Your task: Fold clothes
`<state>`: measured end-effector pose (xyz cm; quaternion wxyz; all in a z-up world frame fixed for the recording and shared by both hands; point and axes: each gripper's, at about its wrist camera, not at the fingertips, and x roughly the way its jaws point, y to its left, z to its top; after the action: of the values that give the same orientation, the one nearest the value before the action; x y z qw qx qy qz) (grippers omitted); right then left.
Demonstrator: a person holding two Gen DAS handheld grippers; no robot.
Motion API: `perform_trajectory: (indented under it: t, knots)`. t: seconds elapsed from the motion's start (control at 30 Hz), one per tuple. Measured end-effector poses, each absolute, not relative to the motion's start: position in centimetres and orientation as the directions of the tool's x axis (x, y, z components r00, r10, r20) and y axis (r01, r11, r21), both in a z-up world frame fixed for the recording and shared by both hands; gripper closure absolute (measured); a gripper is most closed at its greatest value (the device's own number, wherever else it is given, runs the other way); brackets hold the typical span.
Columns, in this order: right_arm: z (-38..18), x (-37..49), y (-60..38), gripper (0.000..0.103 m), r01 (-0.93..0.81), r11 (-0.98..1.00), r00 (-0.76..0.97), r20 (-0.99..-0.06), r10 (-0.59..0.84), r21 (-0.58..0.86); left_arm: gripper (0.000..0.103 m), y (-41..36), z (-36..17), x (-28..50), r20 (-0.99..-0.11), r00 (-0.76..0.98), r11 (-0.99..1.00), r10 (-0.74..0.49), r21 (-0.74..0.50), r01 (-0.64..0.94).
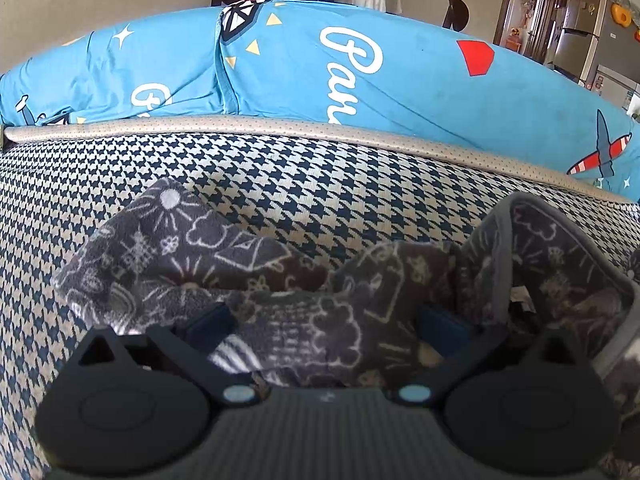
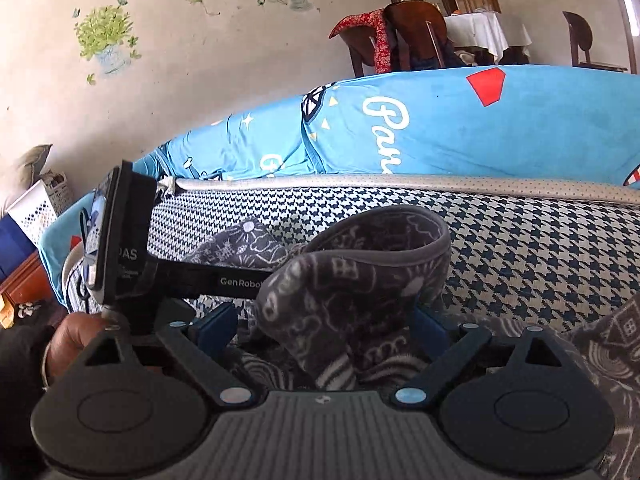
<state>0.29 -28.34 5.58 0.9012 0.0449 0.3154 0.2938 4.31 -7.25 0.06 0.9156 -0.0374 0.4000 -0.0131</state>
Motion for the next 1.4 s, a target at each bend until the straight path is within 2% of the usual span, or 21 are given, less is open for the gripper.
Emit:
perform_trajectory:
  t: [0.1, 0.4, 0.6, 0.67, 0.7, 0.87, 1.03, 1.27, 1.4]
  knots:
    - [4.9, 0.7, -27.5, 0.008, -0.512, 0.828, 0.625, -0.562, 0.542, 0.230, 0.000, -7.4, 0.0, 4.3, -0.734, 0.677, 0.997, -0.050, -0.077, -0.009]
    - [3.1, 3.1, -26.4, 0.010, -0.509, 0.824, 0.623, -0.554, 0.552, 0.248, 0.000, -6.8, -0.1, 4.8, -0.747, 0.662, 0.995, -0.058, -0.101, -0.027]
    - [3.2, 4.0, -27.2, 0.031, -0.507, 0.811, 0.618, -0.533, 0.578, 0.292, 0.000, -5.0, 1.0, 4.9, -0.742, 0.664, 0.985, -0.096, -0.166, -0.043]
    - [3.5, 4.3, -27.8, 0.044, -0.505, 0.803, 0.615, -0.520, 0.592, 0.318, 0.000, -4.4, 1.3, 4.9, -0.741, 0.662, 0.982, -0.117, -0.187, -0.036]
    - [3.6, 4.5, -28.1, 0.046, -0.502, 0.799, 0.616, -0.512, 0.598, 0.331, 0.000, -4.2, 1.4, 4.8, -0.742, 0.660, 0.982, -0.120, -0.187, -0.031]
    - [4.5, 5.3, -29.7, 0.071, -0.455, 0.809, 0.656, -0.474, 0.587, 0.372, 0.000, -4.1, 1.5, 4.1, -0.748, 0.643, 0.983, -0.163, -0.177, 0.043]
    - [5.2, 6.0, -30.1, 0.082, -0.421, 0.828, 0.687, -0.466, 0.558, 0.371, 0.000, -6.5, 1.4, 2.4, -0.732, 0.645, 0.974, -0.222, -0.138, 0.179]
    - [6.3, 6.3, -29.9, 0.087, -0.428, 0.840, 0.710, -0.451, 0.540, 0.333, 0.000, -11.8, 1.2, 0.4, -0.689, 0.650, 0.927, -0.321, -0.087, 0.365]
    - [7.4, 6.1, -30.0, 0.087, -0.453, 0.836, 0.722, -0.423, 0.548, 0.311, 0.000, -14.1, 0.7, 0.4, -0.678, 0.645, 0.908, -0.352, -0.080, 0.411]
